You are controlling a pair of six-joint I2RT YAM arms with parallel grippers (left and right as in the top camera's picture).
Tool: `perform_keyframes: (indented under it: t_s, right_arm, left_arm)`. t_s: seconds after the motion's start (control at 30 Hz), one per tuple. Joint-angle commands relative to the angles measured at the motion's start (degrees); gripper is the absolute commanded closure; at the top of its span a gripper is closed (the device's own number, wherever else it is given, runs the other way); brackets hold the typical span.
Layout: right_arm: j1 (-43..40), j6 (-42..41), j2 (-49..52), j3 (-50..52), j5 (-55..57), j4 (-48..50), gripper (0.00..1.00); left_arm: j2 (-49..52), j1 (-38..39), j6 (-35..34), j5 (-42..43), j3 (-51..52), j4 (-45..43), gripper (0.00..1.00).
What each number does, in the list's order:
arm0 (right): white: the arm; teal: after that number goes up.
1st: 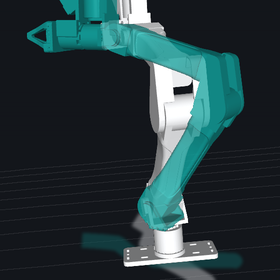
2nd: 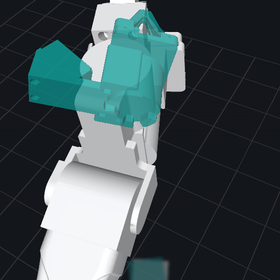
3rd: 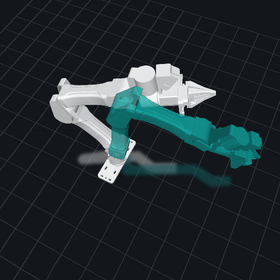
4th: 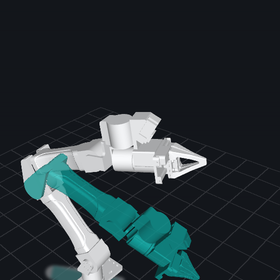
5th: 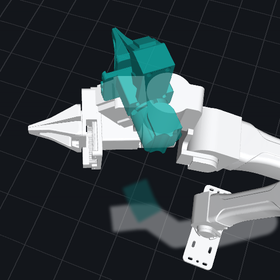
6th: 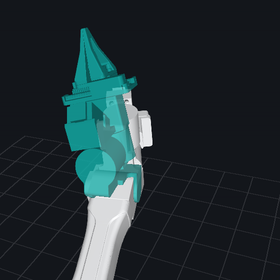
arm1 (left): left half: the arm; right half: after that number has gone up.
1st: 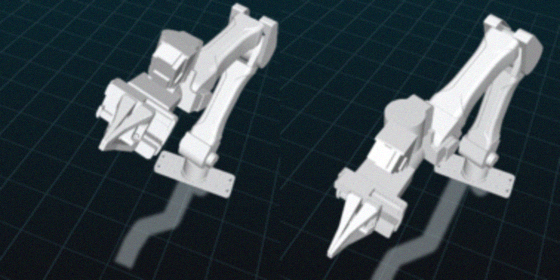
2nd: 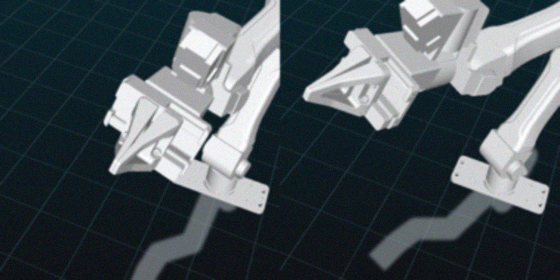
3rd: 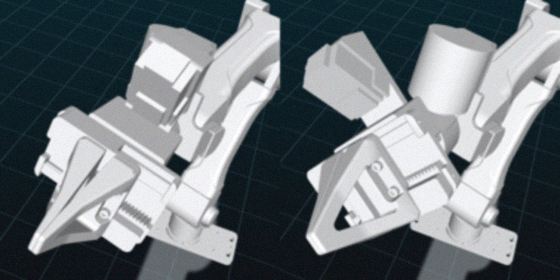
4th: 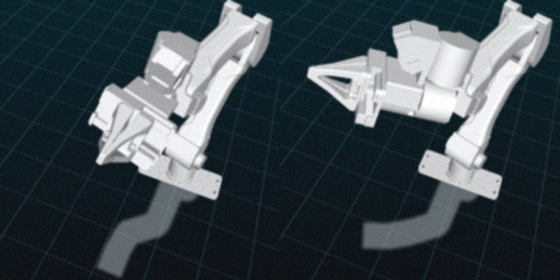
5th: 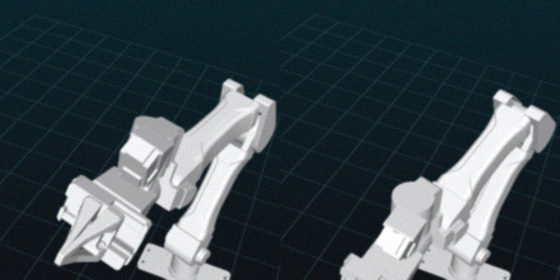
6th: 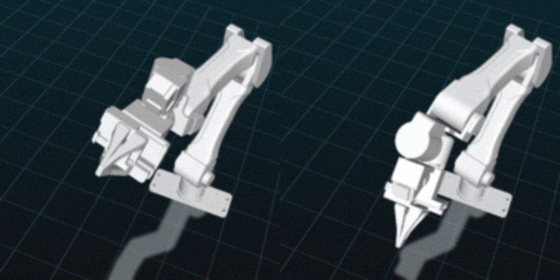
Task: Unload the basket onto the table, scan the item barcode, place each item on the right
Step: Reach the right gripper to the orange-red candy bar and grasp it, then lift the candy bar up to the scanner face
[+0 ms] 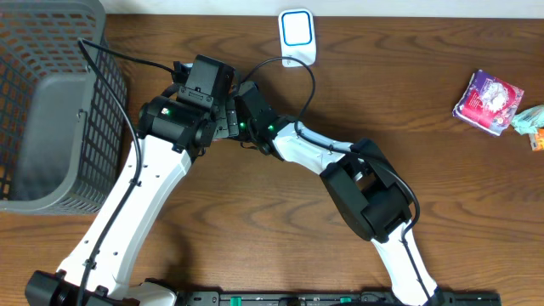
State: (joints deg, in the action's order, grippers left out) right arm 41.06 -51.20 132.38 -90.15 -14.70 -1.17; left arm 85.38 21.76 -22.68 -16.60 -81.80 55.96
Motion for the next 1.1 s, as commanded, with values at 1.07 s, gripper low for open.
perform_keyframes:
  t_s: [1.07]
  right_arm:
    - [-29.1, 56.7, -13.0, -0.2, 2.4, -53.1, 0.99]
  left_arm:
    - [0.0, -0.2, -0.2, -0.2, -0.7, 0.2, 0.02]
